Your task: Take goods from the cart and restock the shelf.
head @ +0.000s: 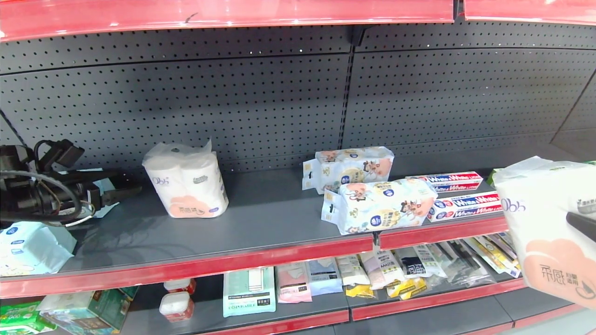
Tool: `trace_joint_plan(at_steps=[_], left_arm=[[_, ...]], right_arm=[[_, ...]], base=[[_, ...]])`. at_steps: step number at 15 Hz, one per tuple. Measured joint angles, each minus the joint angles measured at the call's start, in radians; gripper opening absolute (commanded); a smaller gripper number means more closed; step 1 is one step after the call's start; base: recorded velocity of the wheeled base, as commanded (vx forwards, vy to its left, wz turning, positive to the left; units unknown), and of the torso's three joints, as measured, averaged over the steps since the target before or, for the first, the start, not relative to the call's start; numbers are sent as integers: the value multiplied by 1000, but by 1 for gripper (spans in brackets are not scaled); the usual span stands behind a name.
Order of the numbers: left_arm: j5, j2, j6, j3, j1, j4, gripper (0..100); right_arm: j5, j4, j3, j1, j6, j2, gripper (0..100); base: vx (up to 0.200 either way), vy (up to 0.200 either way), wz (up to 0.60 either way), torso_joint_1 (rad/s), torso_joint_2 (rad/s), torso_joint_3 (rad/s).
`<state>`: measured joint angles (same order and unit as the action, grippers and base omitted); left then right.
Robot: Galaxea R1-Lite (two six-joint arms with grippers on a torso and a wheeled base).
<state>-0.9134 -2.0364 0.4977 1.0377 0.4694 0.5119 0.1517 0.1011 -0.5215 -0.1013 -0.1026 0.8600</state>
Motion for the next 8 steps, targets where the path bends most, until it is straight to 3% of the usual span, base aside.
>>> trace_joint_plan(at_steps=[3, 8], left_arm=[[-23, -33, -1, 59, -16, -56, 100], [-61, -77, -1, 96, -38, -63, 100]], right_arm=[[-19, 0, 0, 0, 0, 1, 0], [-40, -1, 1, 0, 0, 2, 0]], base=[[0, 0, 0, 0, 0, 0], [0, 0, 0, 0, 0, 0]])
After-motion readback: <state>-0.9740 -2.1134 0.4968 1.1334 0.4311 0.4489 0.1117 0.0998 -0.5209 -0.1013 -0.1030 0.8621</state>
